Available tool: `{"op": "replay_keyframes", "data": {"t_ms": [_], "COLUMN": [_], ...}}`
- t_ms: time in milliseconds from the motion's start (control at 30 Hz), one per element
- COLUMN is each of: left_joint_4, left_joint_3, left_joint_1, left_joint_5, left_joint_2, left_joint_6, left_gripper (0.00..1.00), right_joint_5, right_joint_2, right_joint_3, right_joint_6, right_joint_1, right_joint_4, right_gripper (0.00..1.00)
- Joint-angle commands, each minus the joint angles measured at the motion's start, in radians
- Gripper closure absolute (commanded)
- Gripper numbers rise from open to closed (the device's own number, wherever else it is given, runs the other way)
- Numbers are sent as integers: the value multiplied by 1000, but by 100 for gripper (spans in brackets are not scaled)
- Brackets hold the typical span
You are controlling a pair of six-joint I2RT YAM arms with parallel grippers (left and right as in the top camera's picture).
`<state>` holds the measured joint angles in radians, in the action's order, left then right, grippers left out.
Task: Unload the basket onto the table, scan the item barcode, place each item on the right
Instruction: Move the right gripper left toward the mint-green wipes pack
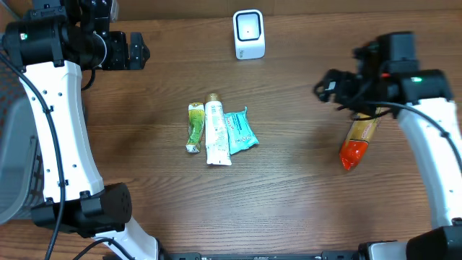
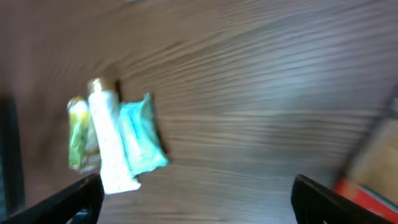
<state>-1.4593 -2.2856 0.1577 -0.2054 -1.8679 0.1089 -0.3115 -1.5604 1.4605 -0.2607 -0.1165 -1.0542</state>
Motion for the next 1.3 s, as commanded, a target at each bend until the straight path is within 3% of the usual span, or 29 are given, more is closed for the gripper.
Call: {"op": "replay_keyframes", "data": {"t_ms": [0,233,600,1000,1267], "left_joint_4": [0,0,0,0,0], "left_joint_3": [-6,-6,-6,-6,-6], "left_joint_1": [-3,-1,-1,-1,-1], "left_joint_5": [-1,-1,-1,-1,-1], "left_joint_2": [9,9,9,9,9], "left_joint_6": [19,19,19,19,19], "left_gripper": [1,0,0,1,0], "right_joint_5": [23,23,23,50,94], "right_joint_2": [-26,-142,-307,-448,-491], "right_joint_3": [16,5,-22,-42,-42], "right_joint_6": [3,0,8,27,-19], "right_joint_1": [-104,-238,-297,-425,-457], "right_joint_4": [30,54,133,397,417], "right_gripper": [3,1,1,20,27]}}
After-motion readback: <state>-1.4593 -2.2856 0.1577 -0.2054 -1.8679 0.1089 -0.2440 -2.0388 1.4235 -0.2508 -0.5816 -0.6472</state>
